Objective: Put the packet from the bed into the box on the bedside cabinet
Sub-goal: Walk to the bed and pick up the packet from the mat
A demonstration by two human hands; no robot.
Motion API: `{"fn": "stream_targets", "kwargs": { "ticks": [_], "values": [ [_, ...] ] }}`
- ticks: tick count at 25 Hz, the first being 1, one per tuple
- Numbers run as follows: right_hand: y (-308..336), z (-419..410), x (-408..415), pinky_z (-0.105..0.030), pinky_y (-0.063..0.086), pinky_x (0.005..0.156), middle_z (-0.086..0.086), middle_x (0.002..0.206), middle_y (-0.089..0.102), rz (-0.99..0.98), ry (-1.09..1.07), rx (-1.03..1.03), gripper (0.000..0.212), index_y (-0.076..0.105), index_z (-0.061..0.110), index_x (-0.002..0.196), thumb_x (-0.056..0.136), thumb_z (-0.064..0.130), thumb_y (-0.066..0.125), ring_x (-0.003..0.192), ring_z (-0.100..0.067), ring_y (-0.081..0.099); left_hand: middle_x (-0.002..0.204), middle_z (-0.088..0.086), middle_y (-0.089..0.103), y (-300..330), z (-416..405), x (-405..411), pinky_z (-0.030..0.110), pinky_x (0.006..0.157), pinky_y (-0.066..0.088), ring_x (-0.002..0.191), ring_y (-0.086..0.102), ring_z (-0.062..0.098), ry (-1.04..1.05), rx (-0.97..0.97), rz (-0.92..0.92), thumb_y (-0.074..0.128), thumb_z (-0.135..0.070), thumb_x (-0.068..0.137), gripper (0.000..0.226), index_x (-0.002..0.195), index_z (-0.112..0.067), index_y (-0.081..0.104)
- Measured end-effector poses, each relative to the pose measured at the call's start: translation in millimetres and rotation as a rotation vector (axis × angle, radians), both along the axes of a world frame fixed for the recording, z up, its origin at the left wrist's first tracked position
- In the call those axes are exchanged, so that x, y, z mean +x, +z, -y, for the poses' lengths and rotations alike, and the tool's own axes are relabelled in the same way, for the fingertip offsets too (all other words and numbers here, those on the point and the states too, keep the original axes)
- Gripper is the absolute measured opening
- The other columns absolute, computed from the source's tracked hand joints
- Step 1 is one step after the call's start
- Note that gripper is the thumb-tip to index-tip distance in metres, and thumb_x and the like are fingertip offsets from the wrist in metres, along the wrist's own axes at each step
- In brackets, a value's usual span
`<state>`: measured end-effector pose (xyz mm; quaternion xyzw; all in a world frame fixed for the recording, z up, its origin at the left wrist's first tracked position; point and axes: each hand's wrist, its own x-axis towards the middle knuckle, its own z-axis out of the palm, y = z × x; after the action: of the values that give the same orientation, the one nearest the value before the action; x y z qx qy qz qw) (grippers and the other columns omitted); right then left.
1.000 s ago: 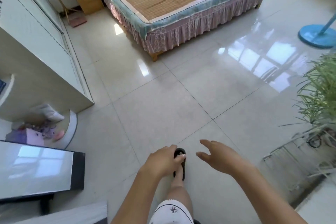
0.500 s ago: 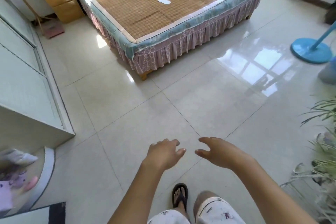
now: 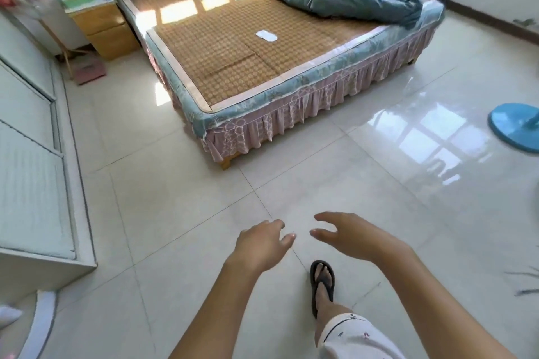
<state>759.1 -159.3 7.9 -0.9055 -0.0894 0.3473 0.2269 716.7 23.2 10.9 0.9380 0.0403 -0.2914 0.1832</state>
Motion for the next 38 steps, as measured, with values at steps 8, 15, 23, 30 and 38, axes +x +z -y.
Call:
{"fn": "stream_targets", "kwargs": {
  "ticks": [8,15,23,30,38],
  "values": [
    [18.5,15.9,233.3,-0.034,0.038,0.103,0.0,0.146,0.046,0.066,0.148,-0.041,0.057,0.039,0.025,0.14,0.09,0.051,0.047,0.131,-0.02,0.044,0.132,0.007,0.054,11.3,17.6,217.2,0.04,0.094,0.041,0.118,0.051,0.025,0.068,0.032,0.019,0.033,-0.049,0.094,0.047,0.128,-0.019,0.045],
    [6.6,-20.6,408.3,-0.035,0.039,0.104,-0.002,0.146,0.044,0.079,0.217,-0.045,0.058,0.037,0.023,0.142,0.091,0.047,0.049,0.131,-0.02,0.043,0.136,0.009,0.051,-6.5,-16.3,388.8,0.042,0.098,0.039,0.124,0.047,0.026,0.107,0.036,-0.026,0.034,-0.049,0.093,0.05,0.129,-0.016,0.046],
    [7.9,-81.7,618.6,-0.033,0.037,0.105,-0.001,0.149,0.042,0.049,0.224,-0.08,0.06,0.034,0.023,0.143,0.09,0.043,0.054,0.133,-0.02,0.042,0.127,0.009,0.056,-11.6,-82.6,603.5,0.046,0.094,0.044,0.112,0.054,0.029,0.049,0.051,-0.044,0.034,-0.05,0.094,0.051,0.13,-0.016,0.044],
    [1.3,-102.5,766.8,-0.035,0.041,0.099,-0.006,0.14,0.051,0.002,0.259,-0.091,0.051,0.043,0.018,0.137,0.091,0.038,0.054,0.125,-0.023,0.049,0.107,0.008,0.066,-17.9,-99.9,749.3,0.036,0.073,0.043,0.094,0.063,0.03,0.088,0.049,-0.047,0.037,-0.047,0.093,0.037,0.105,-0.016,0.051],
    [-8.6,-95.9,977.8,-0.038,0.042,0.102,-0.005,0.141,0.05,0.001,0.44,-0.139,0.054,0.039,0.022,0.14,0.09,0.04,0.053,0.126,-0.023,0.048,0.14,0.009,0.043,-34.8,-78.3,924.0,0.046,0.103,0.039,0.123,0.047,0.027,0.308,0.019,-0.063,0.037,-0.047,0.093,0.05,0.135,-0.018,0.041]
  ]
}}
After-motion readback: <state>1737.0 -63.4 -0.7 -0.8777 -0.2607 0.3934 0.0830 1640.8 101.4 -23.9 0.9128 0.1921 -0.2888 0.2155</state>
